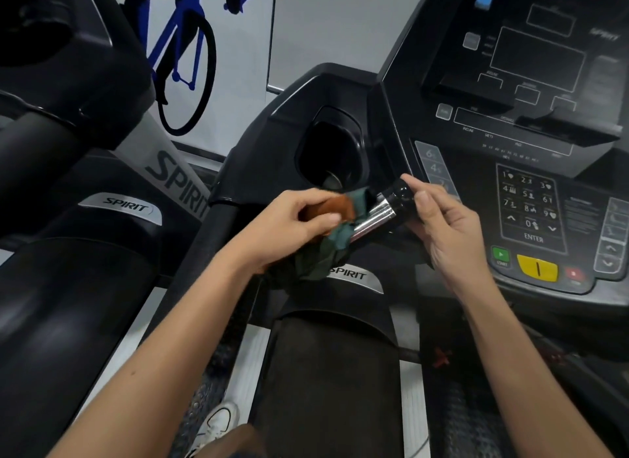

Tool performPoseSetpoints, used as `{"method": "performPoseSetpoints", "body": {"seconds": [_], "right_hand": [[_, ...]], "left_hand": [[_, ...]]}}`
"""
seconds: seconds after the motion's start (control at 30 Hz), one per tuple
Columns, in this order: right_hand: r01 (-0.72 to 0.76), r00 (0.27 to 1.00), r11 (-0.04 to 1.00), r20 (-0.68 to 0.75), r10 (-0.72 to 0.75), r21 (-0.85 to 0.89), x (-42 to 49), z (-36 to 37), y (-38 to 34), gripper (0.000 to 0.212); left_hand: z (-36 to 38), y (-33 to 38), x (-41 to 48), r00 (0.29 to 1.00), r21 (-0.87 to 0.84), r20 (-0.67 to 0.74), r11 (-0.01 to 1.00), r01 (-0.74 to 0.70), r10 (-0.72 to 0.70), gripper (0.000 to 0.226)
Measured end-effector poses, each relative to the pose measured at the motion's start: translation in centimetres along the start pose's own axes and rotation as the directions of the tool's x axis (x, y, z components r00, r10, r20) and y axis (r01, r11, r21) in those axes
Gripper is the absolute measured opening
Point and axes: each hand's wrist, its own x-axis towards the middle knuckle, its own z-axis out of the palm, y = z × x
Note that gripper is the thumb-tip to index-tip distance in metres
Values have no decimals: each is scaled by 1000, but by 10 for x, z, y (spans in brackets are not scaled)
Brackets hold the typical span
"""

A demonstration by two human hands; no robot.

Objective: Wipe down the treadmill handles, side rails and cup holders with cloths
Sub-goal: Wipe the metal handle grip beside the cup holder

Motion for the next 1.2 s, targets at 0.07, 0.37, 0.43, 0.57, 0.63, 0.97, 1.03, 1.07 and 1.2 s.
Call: {"method": "performPoseSetpoints", "body": {"seconds": [0.07, 0.37, 0.43, 0.57, 0.63, 0.97, 1.03, 1.07, 1.2], "right_hand": [[-7, 1000, 1000, 6, 7, 12, 0, 0, 0, 45], [1, 1000, 1000, 3, -1, 30, 0, 0, 1, 44], [2, 1000, 1000, 6, -2, 30, 0, 0, 0, 45], [7, 1000, 999, 4, -7, 43, -1, 2, -2, 46], [7, 1000, 999, 1, -7, 36, -1, 3, -3, 47], [11, 1000, 1000, -7, -11, 1, -3, 3, -4, 45], [10, 1000, 1000, -1, -10, 5, -4, 3, -5, 44], [11, 1000, 1000, 1, -11, 4, -4, 3, -5, 45], [-1, 1000, 1000, -3, 1, 8, -5, 5, -7, 46]], "left_hand": [[17, 14, 13, 998, 14, -19, 998, -63, 64, 30], [18, -24, -32, 976, 210, -49, 957, -198, 213, 51], [14, -31, -40, 954, 211, -197, 960, -184, 226, 38], [19, -23, -35, 907, 307, -323, 936, -170, 271, 27], [30, -10, -26, 908, 383, -298, 908, -167, 293, 43], [44, -33, -36, 767, 668, -221, 667, -331, 602, 34], [36, -43, -44, 744, 686, -213, 639, -348, 634, 30], [33, -46, -46, 737, 693, -208, 629, -353, 643, 29], [40, -35, -34, 739, 701, -228, 633, -327, 634, 31]]}}
